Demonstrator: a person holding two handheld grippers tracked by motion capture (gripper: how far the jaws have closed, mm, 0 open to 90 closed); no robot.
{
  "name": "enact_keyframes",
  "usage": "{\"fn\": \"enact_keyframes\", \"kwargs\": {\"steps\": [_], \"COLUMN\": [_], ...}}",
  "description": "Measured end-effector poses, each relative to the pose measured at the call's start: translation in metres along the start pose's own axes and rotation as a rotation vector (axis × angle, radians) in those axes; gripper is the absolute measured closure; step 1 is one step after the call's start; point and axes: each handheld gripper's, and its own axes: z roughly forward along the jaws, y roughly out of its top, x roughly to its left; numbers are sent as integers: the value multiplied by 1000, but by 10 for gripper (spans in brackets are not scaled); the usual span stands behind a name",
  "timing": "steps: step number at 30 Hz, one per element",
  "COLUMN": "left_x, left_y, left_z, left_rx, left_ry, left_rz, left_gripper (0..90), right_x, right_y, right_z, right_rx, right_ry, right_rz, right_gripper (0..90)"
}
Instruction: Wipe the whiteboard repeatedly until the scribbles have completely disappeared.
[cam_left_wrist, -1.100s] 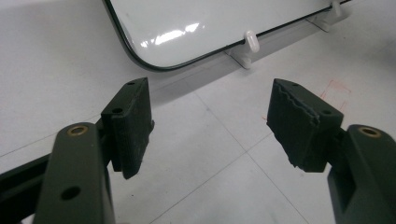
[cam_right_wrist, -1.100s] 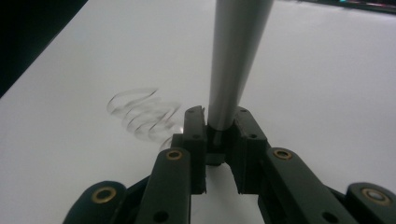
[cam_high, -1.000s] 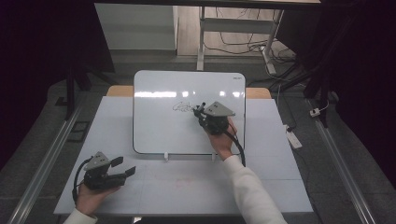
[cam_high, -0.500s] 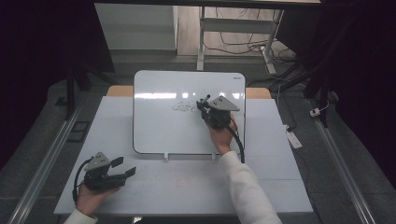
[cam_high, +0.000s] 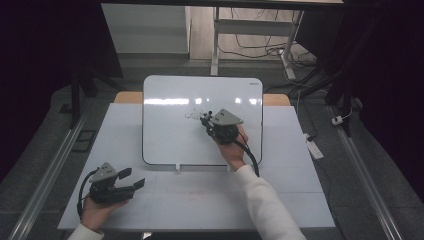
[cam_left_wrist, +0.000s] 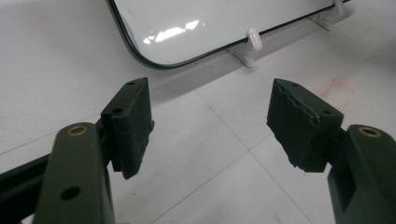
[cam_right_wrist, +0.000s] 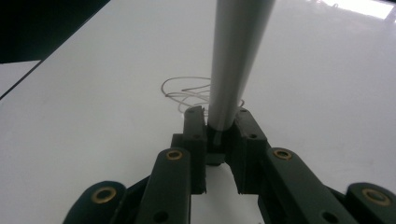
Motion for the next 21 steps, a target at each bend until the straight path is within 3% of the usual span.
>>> {"fn": "enact_keyframes", "kwargs": {"steps": [2,4,5,7,8,12,13,16,17,18,21], "left_x": [-1,-1,-1,1,1,-1,-1,1,1,1,-1], "left_y": [0,0,0,0,0,0,0,0,0,0,0], "left_z": [-1,-2,-1,0,1,-1,-2,0,2,2,-1], "left_rx": [-2,-3,-5,0,1,-3,-7,-1,3,4,-3], "left_ry": [3,3,3,-1,-2,2,2,-2,-5,-4,-3], "left_rz": [3,4,2,-2,-3,3,2,-3,-4,-2,4], "left_gripper": [314,315,314,315,315,314,314,314,314,314,314], "right_x": [-13,-16,-12,-1,-1,-22,-20,-2,1,-2,-23], "right_y": [2,3,3,2,2,3,3,1,0,2,8], "right_z": [-1,-2,-2,0,0,-3,-3,-2,-2,-1,-1], "right_rx": [-32,-37,-28,0,0,-44,-39,4,13,12,-36], "right_ry": [-53,-62,-53,-9,-9,-69,-74,-6,-11,-19,-84], "right_rz": [68,101,83,-3,-3,119,111,36,-4,-7,98], "right_gripper": [773,773,773,773,773,773,773,773,773,773,773]}}
